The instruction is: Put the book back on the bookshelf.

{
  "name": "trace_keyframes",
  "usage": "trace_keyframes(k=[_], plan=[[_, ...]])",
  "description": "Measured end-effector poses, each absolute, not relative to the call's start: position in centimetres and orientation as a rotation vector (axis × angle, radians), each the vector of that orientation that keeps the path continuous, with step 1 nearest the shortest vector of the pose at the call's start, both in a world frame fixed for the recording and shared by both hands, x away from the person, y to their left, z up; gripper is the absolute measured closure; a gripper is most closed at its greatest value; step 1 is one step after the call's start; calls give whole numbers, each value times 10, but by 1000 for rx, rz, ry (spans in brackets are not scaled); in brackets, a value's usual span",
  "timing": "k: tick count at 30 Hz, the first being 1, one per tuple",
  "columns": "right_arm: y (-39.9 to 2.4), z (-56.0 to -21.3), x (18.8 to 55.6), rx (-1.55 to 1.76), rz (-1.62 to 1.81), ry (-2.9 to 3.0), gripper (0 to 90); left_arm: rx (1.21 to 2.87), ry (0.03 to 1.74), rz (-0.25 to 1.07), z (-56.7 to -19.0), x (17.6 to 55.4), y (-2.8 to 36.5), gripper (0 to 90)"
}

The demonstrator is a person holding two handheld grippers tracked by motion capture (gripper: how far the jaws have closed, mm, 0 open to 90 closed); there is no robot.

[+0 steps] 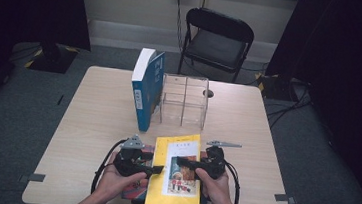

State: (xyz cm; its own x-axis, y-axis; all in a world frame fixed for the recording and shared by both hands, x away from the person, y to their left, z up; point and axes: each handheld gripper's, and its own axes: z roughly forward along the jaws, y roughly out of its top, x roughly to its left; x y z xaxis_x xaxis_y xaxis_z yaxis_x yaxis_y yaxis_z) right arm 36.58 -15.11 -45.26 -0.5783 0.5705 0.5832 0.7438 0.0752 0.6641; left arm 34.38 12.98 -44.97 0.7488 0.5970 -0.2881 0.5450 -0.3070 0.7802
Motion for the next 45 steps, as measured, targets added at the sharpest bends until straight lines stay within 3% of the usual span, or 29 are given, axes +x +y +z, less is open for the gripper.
trace_keyframes(k=[2,5,12,16,30,32,34,35,40,45], plan=[[-154,-453,367,-1333,-1542,-2135,758,1973,867,64,-450,344,130,334],[-153,-449,365,-1302,-1575,-2157,777,1937,883,24,-451,347,134,334],[-151,-436,358,-1181,-1681,-2206,800,1895,902,-82,-451,352,138,230],[-148,-431,355,-1151,-1698,-2224,807,1891,880,-116,-448,351,136,293],[-144,-413,346,-1055,-1796,-2218,834,1858,773,-209,-441,349,127,334],[-144,-411,345,-1050,-1810,-2216,834,1858,765,-214,-440,350,128,373],[-146,-409,345,-1038,-1832,-2200,833,1740,792,-363,-440,358,138,516],[-146,-409,345,-1038,-1832,-2200,833,1740,792,-363,-440,358,138,527],[-145,-401,348,-1017,-1884,-2177,833,1775,737,-248,-421,358,140,544],[-143,-388,352,-1001,-1932,-2198,833,1760,698,-165,-403,359,143,632]])
